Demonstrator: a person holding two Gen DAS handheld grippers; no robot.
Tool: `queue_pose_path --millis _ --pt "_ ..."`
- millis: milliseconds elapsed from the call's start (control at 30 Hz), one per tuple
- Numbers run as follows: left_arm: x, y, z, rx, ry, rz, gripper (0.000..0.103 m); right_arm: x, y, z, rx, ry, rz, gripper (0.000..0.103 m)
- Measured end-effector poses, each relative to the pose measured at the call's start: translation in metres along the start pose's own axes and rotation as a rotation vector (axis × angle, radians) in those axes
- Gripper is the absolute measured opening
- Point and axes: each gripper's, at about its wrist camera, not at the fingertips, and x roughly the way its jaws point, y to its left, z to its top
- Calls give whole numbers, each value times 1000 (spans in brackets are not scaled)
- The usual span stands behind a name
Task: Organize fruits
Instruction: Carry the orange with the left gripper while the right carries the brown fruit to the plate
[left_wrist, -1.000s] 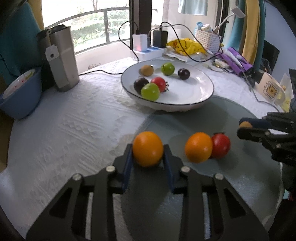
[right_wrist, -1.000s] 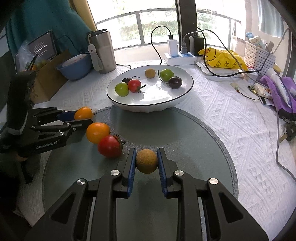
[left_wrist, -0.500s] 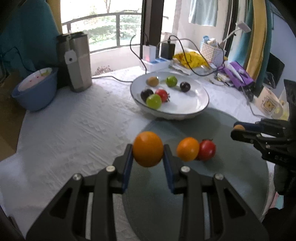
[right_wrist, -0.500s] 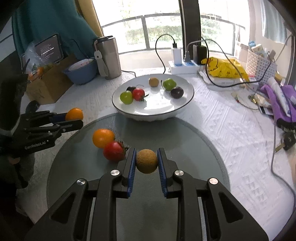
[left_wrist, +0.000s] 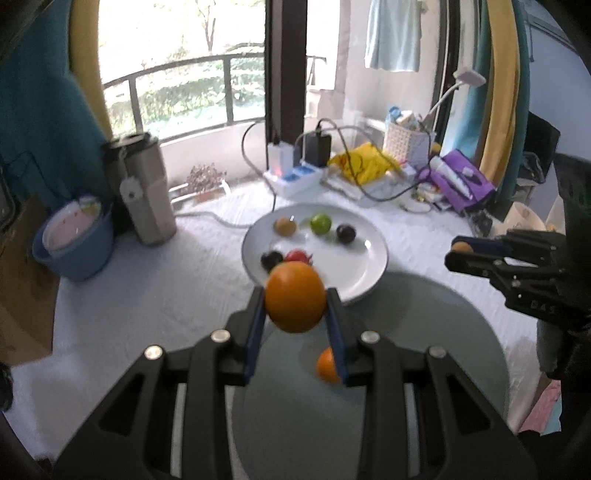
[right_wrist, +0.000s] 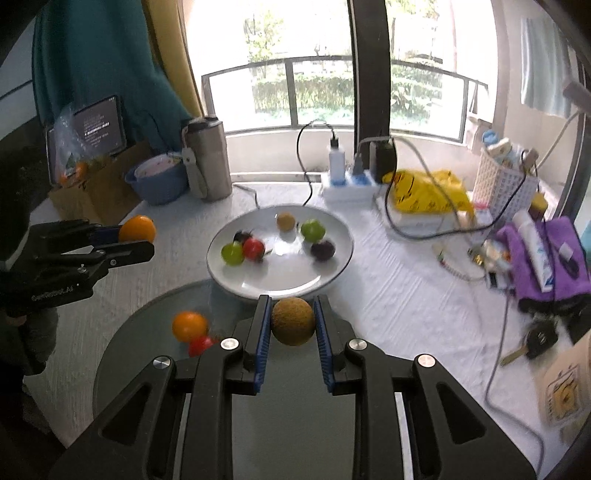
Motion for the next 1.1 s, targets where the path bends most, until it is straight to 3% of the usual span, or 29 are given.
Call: queue_pose_path --millis 567,1100 --pt "37 -9 57 66 -24 -21 33 14 -28 55 -24 -63 -7 25" --pt "119 8 59 45 79 -57 33 78 -34 71 -24 13 29 25"
